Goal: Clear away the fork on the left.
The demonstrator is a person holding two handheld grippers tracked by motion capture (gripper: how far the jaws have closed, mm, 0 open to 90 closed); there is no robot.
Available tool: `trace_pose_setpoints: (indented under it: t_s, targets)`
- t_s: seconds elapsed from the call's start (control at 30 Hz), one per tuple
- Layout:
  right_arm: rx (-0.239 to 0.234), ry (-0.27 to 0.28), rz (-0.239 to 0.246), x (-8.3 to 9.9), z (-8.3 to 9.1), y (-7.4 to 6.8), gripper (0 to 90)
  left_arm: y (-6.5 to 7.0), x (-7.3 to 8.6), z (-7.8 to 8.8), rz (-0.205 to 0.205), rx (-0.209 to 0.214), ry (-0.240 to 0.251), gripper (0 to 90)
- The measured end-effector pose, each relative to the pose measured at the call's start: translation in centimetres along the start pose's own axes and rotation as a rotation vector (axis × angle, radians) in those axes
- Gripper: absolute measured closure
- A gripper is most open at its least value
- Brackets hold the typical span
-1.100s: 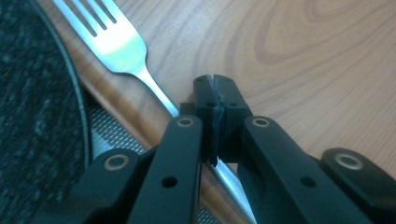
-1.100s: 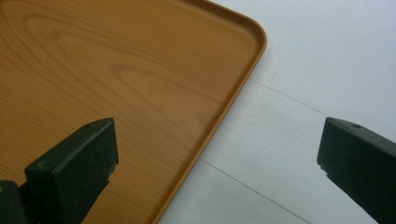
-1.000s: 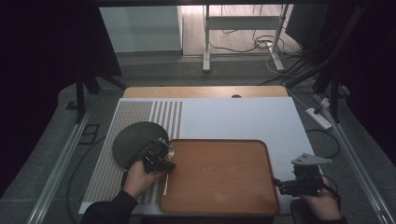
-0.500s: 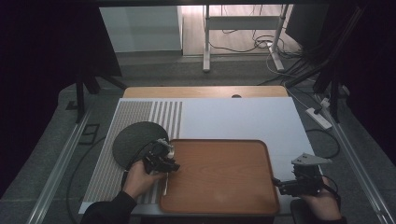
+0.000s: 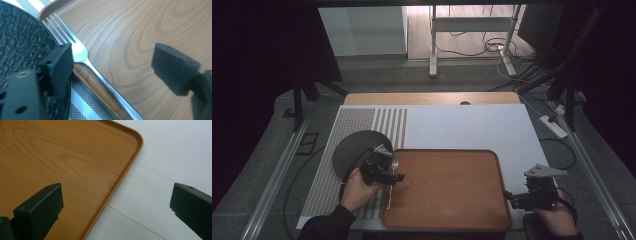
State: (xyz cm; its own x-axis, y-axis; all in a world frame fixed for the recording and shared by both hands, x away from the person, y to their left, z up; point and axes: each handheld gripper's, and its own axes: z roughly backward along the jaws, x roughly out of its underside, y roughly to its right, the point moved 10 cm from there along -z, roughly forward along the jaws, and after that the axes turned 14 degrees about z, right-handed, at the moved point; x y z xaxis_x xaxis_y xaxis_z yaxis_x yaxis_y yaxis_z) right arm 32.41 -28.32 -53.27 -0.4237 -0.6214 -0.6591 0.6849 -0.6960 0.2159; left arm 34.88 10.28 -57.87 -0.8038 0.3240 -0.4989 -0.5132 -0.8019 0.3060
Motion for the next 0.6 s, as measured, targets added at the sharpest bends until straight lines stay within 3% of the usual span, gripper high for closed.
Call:
trace_pose_setpoints:
  t_s: [0.17, 0.4, 0.6]
  targets:
    - [0.000, 0.000, 0.000, 0.0, 0.0, 0.0, 0.0, 0.0, 0.1, 0.2, -0.015, 0.024, 0.016, 1.4]
    - [0.000, 0.000, 0.000, 0.0, 0.0, 0.0, 0.0, -0.4, 0.2, 0.5, -0.014, 0.041, 0.039, 0.0]
    - [0.000, -0.001, -0.001, 0.0, 0.0, 0.0, 0.0, -1.1, 0.5, 1.2, 0.000, 0.030, 0.051, 0.0]
